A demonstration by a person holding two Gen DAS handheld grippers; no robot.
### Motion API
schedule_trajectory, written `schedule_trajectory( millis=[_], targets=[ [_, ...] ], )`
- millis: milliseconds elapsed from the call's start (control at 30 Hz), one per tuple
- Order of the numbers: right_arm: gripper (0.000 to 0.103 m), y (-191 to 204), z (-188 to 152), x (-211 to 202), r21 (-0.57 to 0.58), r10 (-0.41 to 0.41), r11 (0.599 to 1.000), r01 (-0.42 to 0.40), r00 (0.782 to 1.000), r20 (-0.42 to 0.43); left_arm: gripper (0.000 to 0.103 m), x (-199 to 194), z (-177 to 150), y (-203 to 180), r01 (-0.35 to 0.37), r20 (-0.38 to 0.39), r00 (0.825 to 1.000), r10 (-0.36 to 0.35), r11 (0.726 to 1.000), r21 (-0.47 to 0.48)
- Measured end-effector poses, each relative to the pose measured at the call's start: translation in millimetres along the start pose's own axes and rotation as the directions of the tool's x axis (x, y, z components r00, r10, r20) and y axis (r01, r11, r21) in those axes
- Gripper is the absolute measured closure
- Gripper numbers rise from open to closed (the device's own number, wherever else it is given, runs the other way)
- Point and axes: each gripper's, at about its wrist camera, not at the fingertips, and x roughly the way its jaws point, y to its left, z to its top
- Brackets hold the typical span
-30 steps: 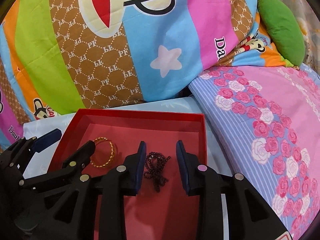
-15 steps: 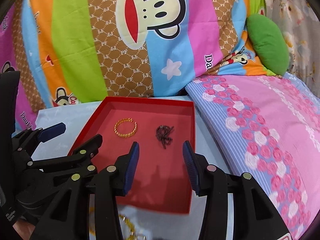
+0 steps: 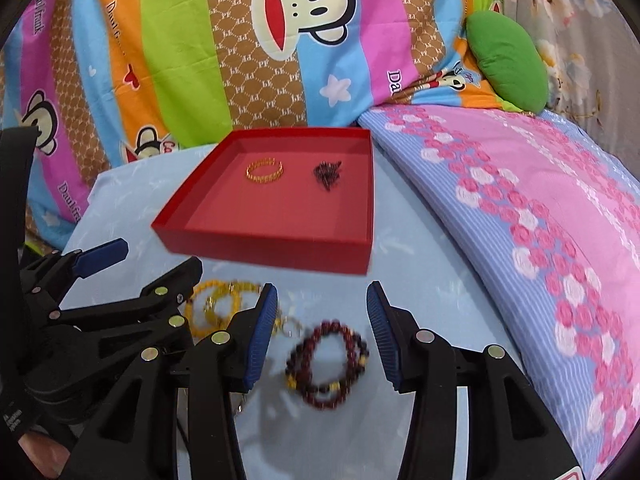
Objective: Organize jewelry
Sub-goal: 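Withdraw both tools from the box back over the remaining jewelry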
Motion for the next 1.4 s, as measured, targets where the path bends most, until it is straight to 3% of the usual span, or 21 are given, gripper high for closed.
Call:
schedule_trajectory(
  millis=[433,800,1000,1400],
  targets=[
    [0.057,-21.3,-53.3,4.8,0.035,-0.025,0.999,0.028,0.996,-0.084,0.026,-2.8,-49.1,9.1,-0.011,-0.064,0.998,0.008,0.999,-0.047],
    [0.057,-18.3,-50.0,25.4,0.038,-0.014,0.999,0.018,0.995,-0.104,0.028,9.1,-63.7,4.6,0.014,-0.111,0.994,-0.018,0.999,-0.034],
    [0.069,-23.8,-46.0,39.5,0.052,-0.011,0.998,0.018,0.993,-0.121,0.035,16.4,-67.2,-2.9,0.055,-0.133,0.99,-0.057,0.998,-0.021],
    [0.07,-16.2,-50.6,28.5,0.049,0.037,0.998,-0.032,0.993,-0.114,0.037,17.5,-67.6,2.9,0.066,-0.145,0.987,-0.071,0.997,-0.041]
  ],
)
